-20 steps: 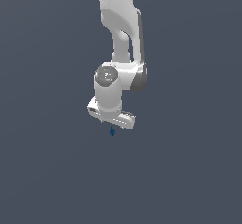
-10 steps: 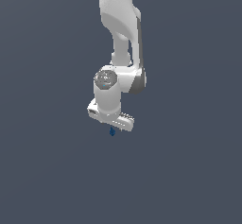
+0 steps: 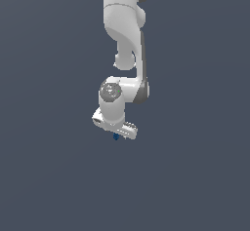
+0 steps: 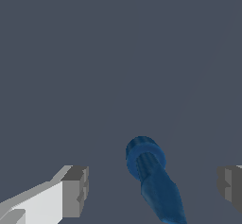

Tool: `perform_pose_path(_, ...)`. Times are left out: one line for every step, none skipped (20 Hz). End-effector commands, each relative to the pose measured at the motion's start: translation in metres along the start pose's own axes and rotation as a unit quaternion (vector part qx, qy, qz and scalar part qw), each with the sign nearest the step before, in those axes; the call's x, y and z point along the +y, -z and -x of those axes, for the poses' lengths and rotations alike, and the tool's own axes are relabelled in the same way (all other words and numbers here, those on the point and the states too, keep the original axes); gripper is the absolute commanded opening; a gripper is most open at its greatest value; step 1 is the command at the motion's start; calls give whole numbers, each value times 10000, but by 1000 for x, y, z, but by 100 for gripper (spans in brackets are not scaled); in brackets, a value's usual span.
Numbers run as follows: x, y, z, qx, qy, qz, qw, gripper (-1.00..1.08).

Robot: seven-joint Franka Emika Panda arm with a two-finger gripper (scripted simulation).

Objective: Pick up the object and move it to a goal position.

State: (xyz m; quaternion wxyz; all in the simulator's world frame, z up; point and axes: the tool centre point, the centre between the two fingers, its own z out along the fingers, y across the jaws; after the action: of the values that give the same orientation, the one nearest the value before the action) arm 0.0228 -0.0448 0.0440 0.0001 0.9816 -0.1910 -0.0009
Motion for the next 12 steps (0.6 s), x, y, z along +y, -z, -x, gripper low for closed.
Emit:
perform_pose_path(0, -2, -1, 9, -1, -3, 10000, 100)
perform_pose_path(0, -2, -1, 9, -1, -3, 10000, -100)
perform_pose_path(0, -2, -1, 9, -1, -3, 10000, -100)
perform_pose_path(0, -2, -1, 9, -1, -3, 10000, -100)
perform_pose_path(0, -2, -1, 9, -1, -3, 10000, -100)
perform_pose_path(0, -2, -1, 9, -1, -3, 10000, -100)
perform_pose_path(0, -2, -1, 9, -1, -3, 10000, -100)
perform_pose_path(0, -2, -1, 9, -1, -3, 10000, -100)
perform_pose_path(0, -2, -1, 9, -1, -3, 10000, -100)
perform_pose_path(0, -2, -1, 9, -1, -3, 10000, -100)
perform_pose_path(0, -2, -1, 9, -1, -3, 10000, -100)
perform_pose_path(0, -2, -1, 9, -1, -3, 10000, -100)
